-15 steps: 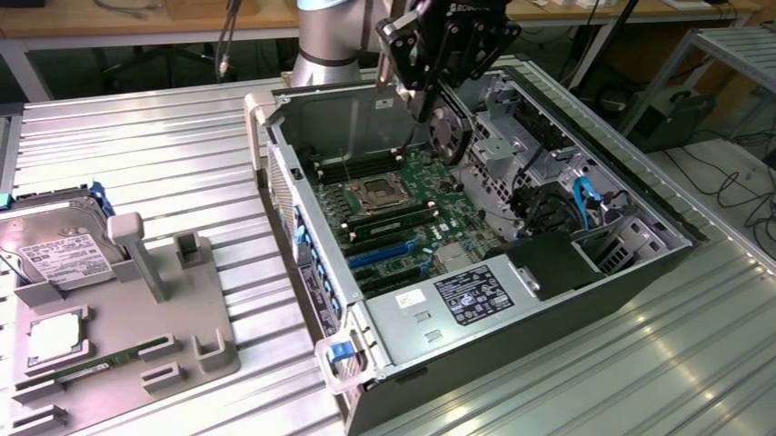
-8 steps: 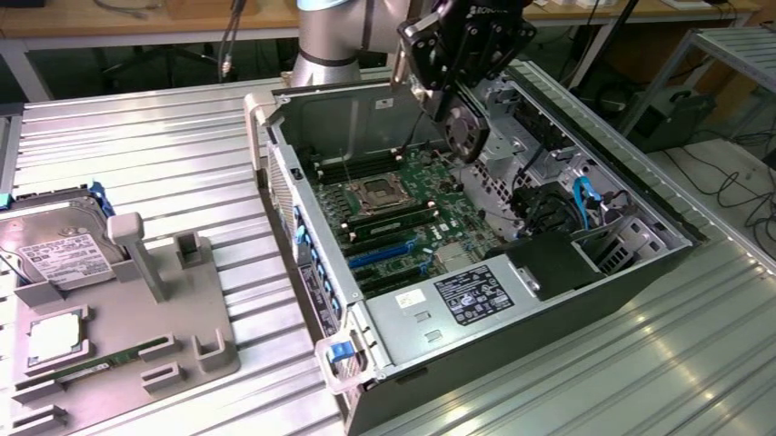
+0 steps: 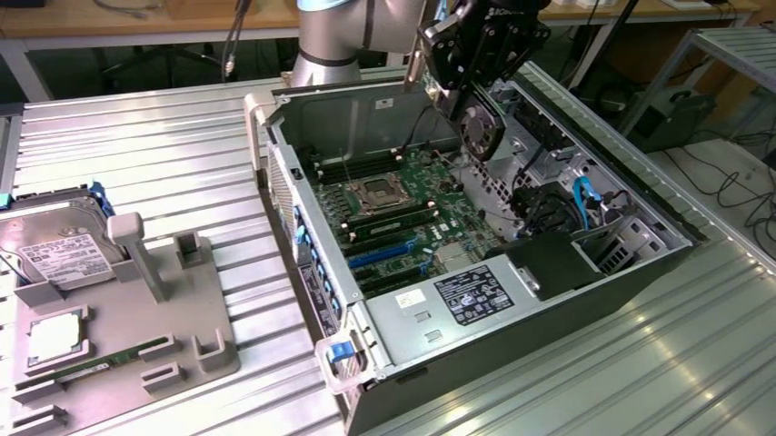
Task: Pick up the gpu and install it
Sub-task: 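Pick up the gpu and move the gpu toward the slot, then insert the gpu into the slot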
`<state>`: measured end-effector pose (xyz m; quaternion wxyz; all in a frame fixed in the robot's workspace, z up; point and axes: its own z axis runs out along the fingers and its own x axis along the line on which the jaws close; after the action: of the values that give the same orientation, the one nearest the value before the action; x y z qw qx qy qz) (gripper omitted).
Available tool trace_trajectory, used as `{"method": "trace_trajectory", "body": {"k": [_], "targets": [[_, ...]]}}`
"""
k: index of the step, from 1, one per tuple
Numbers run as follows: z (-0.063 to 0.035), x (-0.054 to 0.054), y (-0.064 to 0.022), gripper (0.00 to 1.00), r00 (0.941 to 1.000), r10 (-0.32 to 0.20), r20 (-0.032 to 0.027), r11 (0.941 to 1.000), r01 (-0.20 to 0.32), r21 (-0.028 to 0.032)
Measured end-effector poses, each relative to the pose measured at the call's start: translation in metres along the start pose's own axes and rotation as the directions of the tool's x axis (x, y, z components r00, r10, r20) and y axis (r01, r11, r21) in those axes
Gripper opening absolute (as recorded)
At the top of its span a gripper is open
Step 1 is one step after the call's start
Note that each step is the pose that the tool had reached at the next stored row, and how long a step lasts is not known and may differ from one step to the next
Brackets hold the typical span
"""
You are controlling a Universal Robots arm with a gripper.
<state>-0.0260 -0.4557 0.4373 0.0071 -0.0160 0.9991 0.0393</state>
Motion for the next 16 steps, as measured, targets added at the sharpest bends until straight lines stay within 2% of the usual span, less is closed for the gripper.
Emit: {"method": "trace_trajectory", "body": {"k": [16], "targets": [[0.0001, -0.0001, 0.0, 0.28, 1.0, -0.003, -0.0001, 1.0, 0.003, -0.0002]]}}
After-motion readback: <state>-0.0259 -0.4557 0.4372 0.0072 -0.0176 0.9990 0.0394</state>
